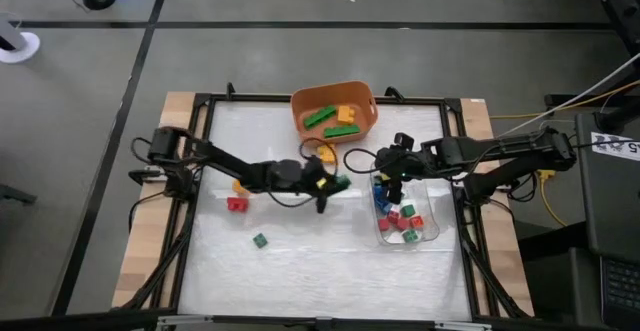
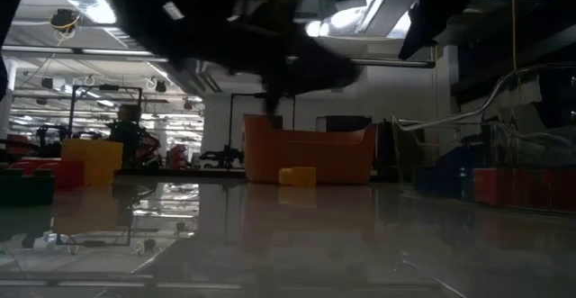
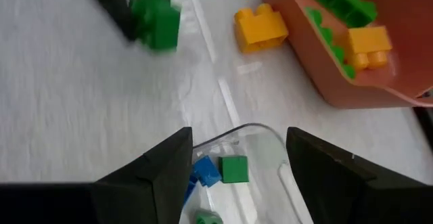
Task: Sort blocks by size
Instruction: Put the small blue game piece into the transparent bin, then put the big yellow game piece into the orange bin
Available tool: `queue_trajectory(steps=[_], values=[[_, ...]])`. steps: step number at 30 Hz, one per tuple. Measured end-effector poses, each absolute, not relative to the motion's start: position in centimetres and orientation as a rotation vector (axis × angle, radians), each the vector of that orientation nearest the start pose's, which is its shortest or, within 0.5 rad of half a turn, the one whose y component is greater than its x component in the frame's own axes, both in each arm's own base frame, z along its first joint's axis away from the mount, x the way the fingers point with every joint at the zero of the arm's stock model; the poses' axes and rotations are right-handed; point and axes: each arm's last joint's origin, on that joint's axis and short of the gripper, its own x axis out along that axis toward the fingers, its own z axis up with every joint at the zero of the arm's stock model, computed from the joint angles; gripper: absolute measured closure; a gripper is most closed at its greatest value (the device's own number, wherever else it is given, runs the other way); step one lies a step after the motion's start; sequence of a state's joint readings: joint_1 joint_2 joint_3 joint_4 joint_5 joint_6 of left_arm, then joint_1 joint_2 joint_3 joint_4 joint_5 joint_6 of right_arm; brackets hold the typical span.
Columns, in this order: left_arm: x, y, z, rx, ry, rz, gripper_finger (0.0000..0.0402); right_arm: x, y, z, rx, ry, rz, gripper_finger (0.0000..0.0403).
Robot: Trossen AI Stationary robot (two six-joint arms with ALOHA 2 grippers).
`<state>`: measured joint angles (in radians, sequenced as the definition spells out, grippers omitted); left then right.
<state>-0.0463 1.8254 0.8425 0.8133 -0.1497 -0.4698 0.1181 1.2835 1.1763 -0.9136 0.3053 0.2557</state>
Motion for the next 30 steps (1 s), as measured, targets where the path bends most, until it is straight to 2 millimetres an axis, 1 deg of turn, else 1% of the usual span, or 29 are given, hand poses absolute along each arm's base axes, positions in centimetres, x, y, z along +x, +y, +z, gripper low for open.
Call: queue_trajectory(steps=[3,7,10,13,17,19,21,23,25,27,30], values=[[39.8,-1.6,17.6,-0.374,0.109,0.122,0.0319,24.5,2.0,31.9,0.017,0.938,-0.309,0.0164],[43.5,-1.7,17.8,-0.258,0.086,0.104,0.0298,24.5,2.0,32.8,0.017,0.922,-0.314,0.0164],[45.4,-1.8,17.5,-0.193,0.084,0.101,0.0284,24.4,2.0,33.0,0.017,0.923,-0.314,0.0164],[46.4,-1.6,17.2,-0.158,0.122,0.104,0.0270,24.4,1.9,33.1,0.018,0.922,-0.314,0.0164],[46.7,-1.0,17.4,-0.162,0.167,0.122,0.0245,24.4,1.9,33.1,0.019,0.921,-0.315,0.0164],[46.7,-0.7,17.4,-0.188,0.175,0.132,0.0234,24.5,1.9,33.2,0.034,0.913,-0.321,0.0164],[46.3,-0.4,18.0,-0.177,0.219,0.141,0.0227,24.5,1.9,33.2,0.063,0.905,-0.334,0.0164],[45.7,0.3,19.0,-0.120,0.286,0.152,0.0225,24.6,2.0,33.1,0.086,0.888,-0.342,0.0164],[44.7,1.2,20.0,-0.097,0.389,0.172,0.0227,24.8,2.0,32.6,0.108,0.879,-0.335,0.0164],[43.5,2.6,20.8,-0.099,0.487,0.208,0.0231,25.1,2.1,32.0,0.127,0.869,-0.306,0.0164],[41.8,4.7,21.2,-0.091,0.617,0.262,0.0237,25.7,2.3,31.3,0.152,0.839,-0.268,0.0164]])
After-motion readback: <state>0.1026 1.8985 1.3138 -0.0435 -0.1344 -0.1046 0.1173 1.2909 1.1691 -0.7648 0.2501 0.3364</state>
